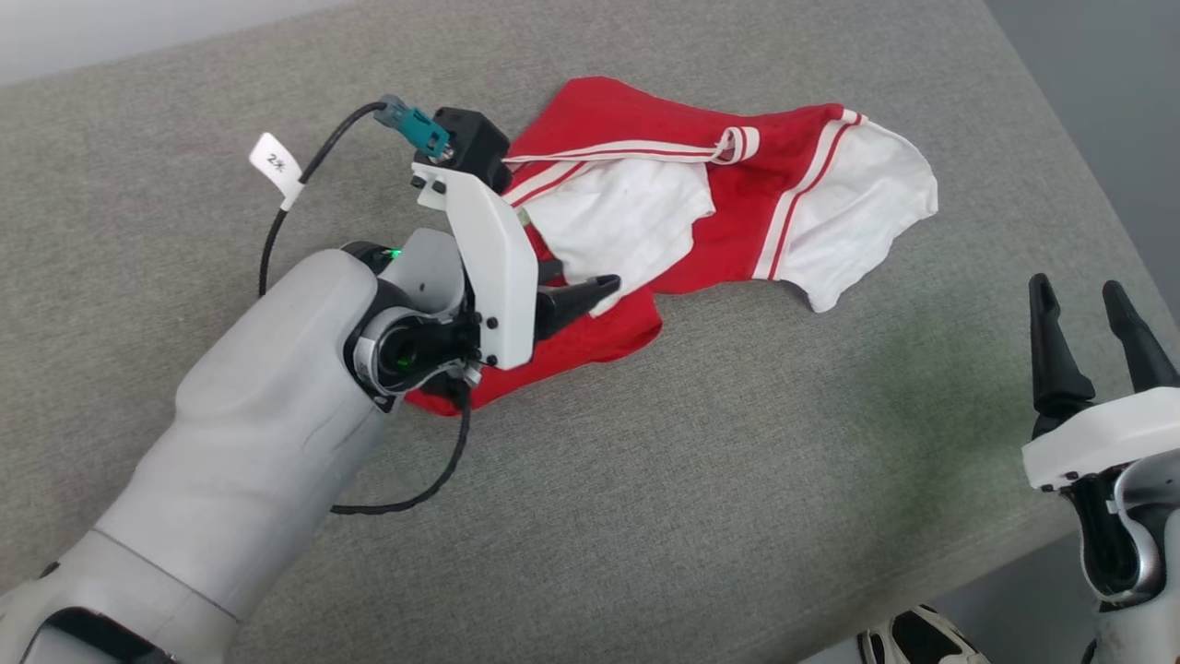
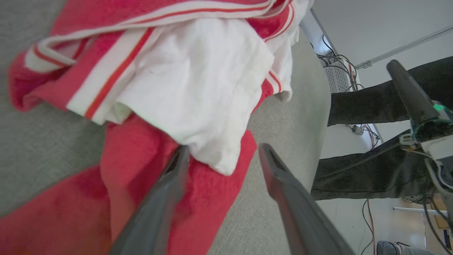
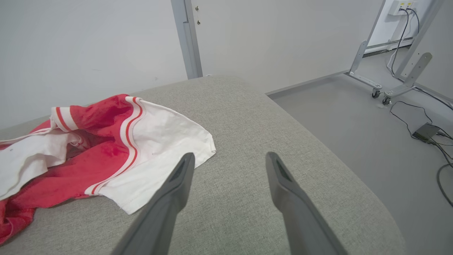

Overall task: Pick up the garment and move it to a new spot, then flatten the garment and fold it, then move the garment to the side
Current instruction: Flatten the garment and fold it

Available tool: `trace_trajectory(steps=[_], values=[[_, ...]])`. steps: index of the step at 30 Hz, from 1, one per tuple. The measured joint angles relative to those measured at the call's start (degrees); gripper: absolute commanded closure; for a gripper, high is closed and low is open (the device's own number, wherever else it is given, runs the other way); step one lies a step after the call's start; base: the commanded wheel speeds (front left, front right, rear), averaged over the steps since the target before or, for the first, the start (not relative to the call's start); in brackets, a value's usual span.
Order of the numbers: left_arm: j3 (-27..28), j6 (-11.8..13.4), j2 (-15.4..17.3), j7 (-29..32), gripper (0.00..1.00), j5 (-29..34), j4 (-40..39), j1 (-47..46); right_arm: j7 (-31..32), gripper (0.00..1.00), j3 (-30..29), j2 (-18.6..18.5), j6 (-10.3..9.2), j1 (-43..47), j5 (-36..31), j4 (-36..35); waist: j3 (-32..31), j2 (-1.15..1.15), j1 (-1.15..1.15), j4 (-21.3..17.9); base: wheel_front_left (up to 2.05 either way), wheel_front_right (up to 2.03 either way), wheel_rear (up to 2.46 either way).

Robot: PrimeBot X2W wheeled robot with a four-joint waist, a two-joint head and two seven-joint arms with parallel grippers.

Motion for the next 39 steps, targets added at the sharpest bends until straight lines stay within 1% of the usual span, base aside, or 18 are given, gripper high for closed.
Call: trace_trajectory(steps=[4, 10, 22, 23, 24, 25, 26, 30, 33, 35, 39], values=[[-0.7, -0.7, 0.1, 1.3, 0.00, -0.5, 1.4, -0.3, -0.2, 0.00, 0.3, 0.0, 0.00, -0.1, 0.0, 0.4, -0.1, 0.00, 0.00, -0.3, 0.00, 0.00, 0.00], [-1.3, -1.1, 1.4, 1.1, 0.00, -0.3, 2.4, -0.3, -0.3, 0.00, 0.8, 0.0, 0.00, -0.1, 0.0, 0.5, -0.3, 0.00, 0.00, -0.1, 0.00, 0.00, 0.00], [-0.7, -1.3, -1.4, -2.7, 0.00, -0.9, 4.0, -2.5, -0.7, 0.00, 2.7, 0.3, 0.00, -1.3, 0.6, 0.7, 0.8, 0.00, 0.00, -0.6, 0.00, 0.00, 0.00], [-0.7, -1.3, -1.8, -2.8, 0.06, -1.0, 4.1, -2.8, -0.7, 0.00, 2.8, 0.3, 0.00, -1.3, 0.6, 0.8, 0.8, 0.00, 0.00, -0.6, 0.00, 0.00, 0.00], [-0.8, -1.4, -2.0, -2.8, 0.42, -1.0, 4.4, -3.0, -0.7, 0.00, 2.9, 0.4, 0.00, -1.3, 0.7, 1.0, 0.9, 0.00, 0.00, -0.7, 0.00, 0.00, 0.00], [-1.0, -1.4, -2.0, -2.8, 0.61, -1.0, 4.6, -3.3, -0.7, 0.00, 3.0, 0.4, 0.00, -1.3, 0.7, 1.1, 1.0, 0.00, 0.00, -0.8, 0.00, 0.00, 0.00], [-1.1, -1.4, -2.1, -2.9, 1.00, -1.0, 4.9, -3.5, -0.8, 0.00, 3.1, 0.4, 0.00, -1.3, 0.8, 1.2, 1.0, 0.00, 0.00, -0.8, 0.00, 0.00, 0.00], [-1.6, -1.4, -1.9, -2.7, 1.00, -1.4, 5.4, -3.7, -1.3, 0.00, 3.0, 0.6, 0.00, -1.3, 0.8, 1.5, 1.1, 0.00, 0.00, -0.8, 0.00, 0.00, 0.00], [-1.2, -1.4, -1.3, -2.4, 1.00, -3.0, 4.2, -4.8, -1.3, 0.00, 2.3, 0.7, 0.00, -0.9, 0.8, 1.5, 1.0, 0.00, 0.00, 0.1, 0.00, 0.00, 0.00], [-0.6, -1.4, 0.4, -1.7, 1.00, -3.4, 3.4, -6.1, -1.3, 0.00, 2.2, 0.9, 0.00, -0.7, 0.8, 1.5, 0.8, 0.00, 0.00, 1.0, 0.00, 0.00, 0.00], [1.2, -1.4, 4.9, 0.3, 1.00, -4.3, 3.0, -8.6, -1.3, 0.00, 2.6, 1.0, 0.00, -0.5, 0.7, 1.5, 0.1, 0.00, 0.00, 2.8, 0.00, 0.00, 0.00]])
